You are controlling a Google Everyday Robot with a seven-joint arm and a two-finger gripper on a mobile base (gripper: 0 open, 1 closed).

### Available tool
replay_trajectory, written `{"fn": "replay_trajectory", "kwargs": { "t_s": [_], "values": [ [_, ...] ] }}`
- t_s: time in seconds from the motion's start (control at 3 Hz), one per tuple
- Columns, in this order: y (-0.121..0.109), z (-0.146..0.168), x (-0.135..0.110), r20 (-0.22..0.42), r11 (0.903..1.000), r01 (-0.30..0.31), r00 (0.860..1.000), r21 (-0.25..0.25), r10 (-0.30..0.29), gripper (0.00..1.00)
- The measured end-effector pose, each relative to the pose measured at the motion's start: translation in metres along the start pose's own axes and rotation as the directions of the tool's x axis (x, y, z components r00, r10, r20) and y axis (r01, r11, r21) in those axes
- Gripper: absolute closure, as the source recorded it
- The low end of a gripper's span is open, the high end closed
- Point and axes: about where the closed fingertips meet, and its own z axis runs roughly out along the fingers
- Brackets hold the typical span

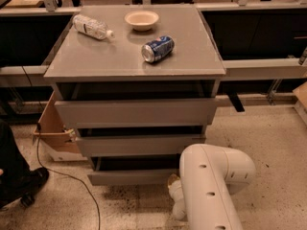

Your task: Close bottom drawer

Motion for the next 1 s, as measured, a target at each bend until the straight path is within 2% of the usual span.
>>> {"fn": "replay_trajectory", "kwargs": {
  "t_s": [0.67, 1.0],
  "values": [
    [-0.004, 0.02, 0.033, -0.096, 0.9991, -0.033, 0.995, -0.027, 0.03, 1.0],
    [-0.003, 0.024, 0.039, -0.116, 0.9987, -0.035, 0.993, -0.038, 0.031, 1.0]
  ]
}}
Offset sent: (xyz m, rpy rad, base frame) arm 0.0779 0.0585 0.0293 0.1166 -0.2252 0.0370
